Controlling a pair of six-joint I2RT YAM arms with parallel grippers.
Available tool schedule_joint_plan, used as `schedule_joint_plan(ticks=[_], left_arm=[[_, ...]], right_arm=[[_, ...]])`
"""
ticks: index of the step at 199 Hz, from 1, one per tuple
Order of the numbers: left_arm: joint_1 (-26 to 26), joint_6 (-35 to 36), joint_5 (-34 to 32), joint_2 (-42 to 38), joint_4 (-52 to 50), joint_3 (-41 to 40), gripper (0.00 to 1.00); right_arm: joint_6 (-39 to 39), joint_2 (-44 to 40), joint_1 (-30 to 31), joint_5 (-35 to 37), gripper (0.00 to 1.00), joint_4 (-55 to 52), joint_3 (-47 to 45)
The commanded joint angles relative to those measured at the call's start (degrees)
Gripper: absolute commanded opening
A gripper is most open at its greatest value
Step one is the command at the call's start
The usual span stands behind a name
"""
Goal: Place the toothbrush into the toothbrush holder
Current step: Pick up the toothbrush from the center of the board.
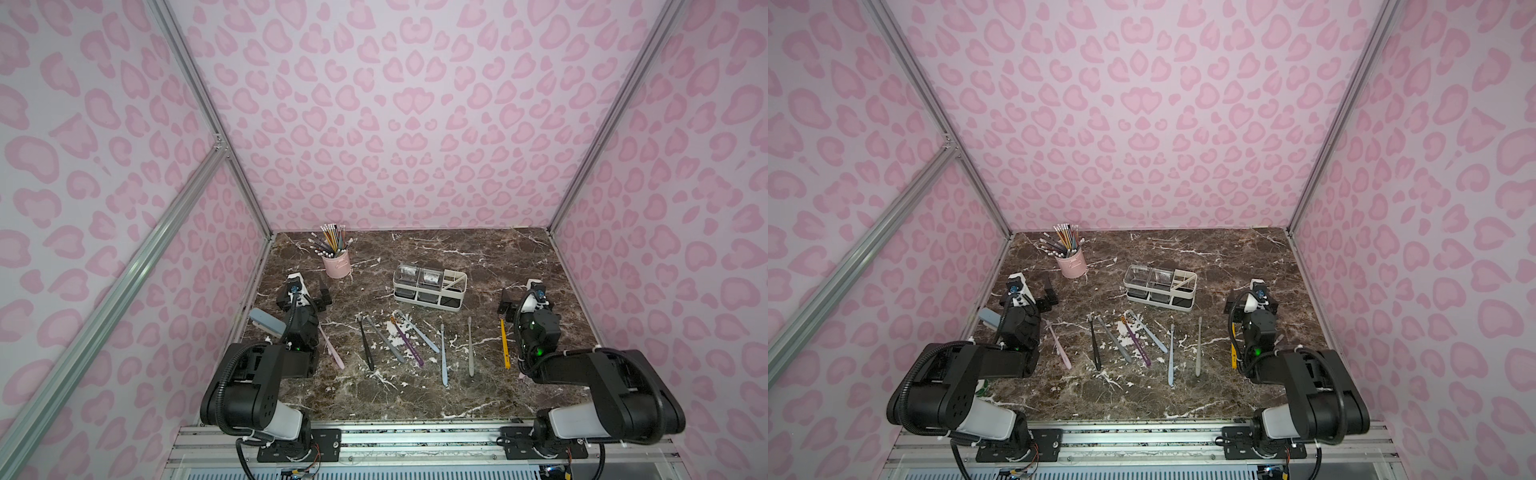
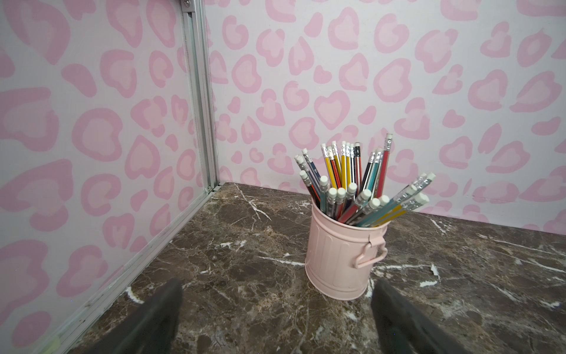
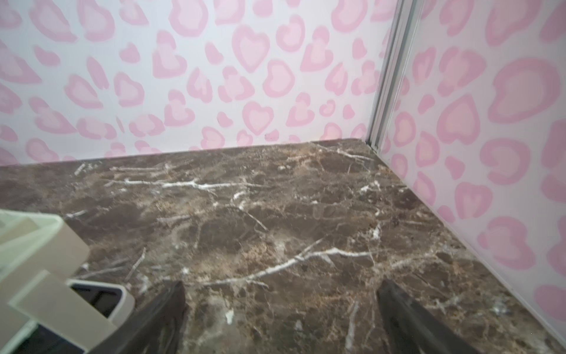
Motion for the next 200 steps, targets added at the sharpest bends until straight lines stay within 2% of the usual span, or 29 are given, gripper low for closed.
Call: schedule_joint_plan(ticks=[1,14,19,34,49,58,66,77,95,105,114,131,141,149,154,169,200], left_arm=[[-0.3,-0.4,-2.6,-2.4,-7.3,4.6,0.98],[-1.2,0.6,-3.2,-4.1,-13.2,7.3,0.98],[-1.8,1.2,-3.6,-4.8,-14.6,7.8,0.98],[-2.9,1.4,-4.5,-7.9,-18.2,9.0,0.98],[-3.3,-2.6,-5.8,-10.7,-23.8,10.9,0.98],[-3.9,-3.7,-4.5,-12.2,-27.4,13.0,0.98],[-4.5,-3.0,-1.9,-13.3,-30.7,14.8,0.98],[-5.5,-3.5,0.1,-13.9,-40.2,20.5,0.98],[-5.8,-11.7,-3.0,-11.2,-55.4,30.5,0.98],[-5.9,-14.0,-3.1,-8.8,-62.3,35.8,0.98],[-5.8,-15.1,-1.7,-8.6,-62.8,36.7,0.98],[-5.8,-17.9,1.6,-13.7,-58.2,32.0,0.98],[-5.8,-24.2,-3.4,-17.0,-60.5,30.1,0.98],[-5.7,-30.0,-11.2,-19.1,-64.9,29.5,0.97],[-5.3,-33.1,-14.0,-20.0,-66.6,29.2,0.97],[-4.1,-29.4,-9.6,-20.9,-65.8,28.7,0.97],[-4.4,-30.9,-5.7,-18.0,-75.2,35.5,0.97]], right_arm=[[8.7,-6.5,-0.3,8.3,1.00,-19.0,7.1],[7.1,-8.7,-0.4,3.2,1.00,-28.2,11.4],[7.6,-9.2,0.3,4.0,1.00,-29.1,11.7],[9.0,-13.2,0.8,1.2,1.00,-22.3,7.3],[11.6,-17.4,0.5,-3.2,1.00,-13.6,2.0],[13.7,-19.0,0.3,-3.8,1.00,-12.9,1.1],[17.8,-20.3,0.2,-0.8,1.00,-17.1,2.1],[19.8,-21.2,-1.6,-2.6,1.00,-20.8,3.4],[28.5,-22.6,-4.8,-4.2,1.00,-23.1,3.2],[28.4,-23.6,-5.4,-5.8,1.00,-21.6,2.1],[27.5,-24.5,-5.4,-6.7,1.00,-20.3,1.2],[28.0,-25.7,-5.4,-8.3,1.00,-19.0,0.6],[28.3,-25.8,-5.3,-9.2,1.00,-18.0,0.4],[28.7,-25.8,-5.3,-9.5,1.00,-17.5,0.4],[28.9,-25.8,-5.2,-9.5,1.00,-17.6,0.5],[29.9,-25.7,-5.2,-9.7,1.00,-17.6,0.5],[32.9,-24.2,-5.2,-10.7,1.00,-21.2,2.1]])
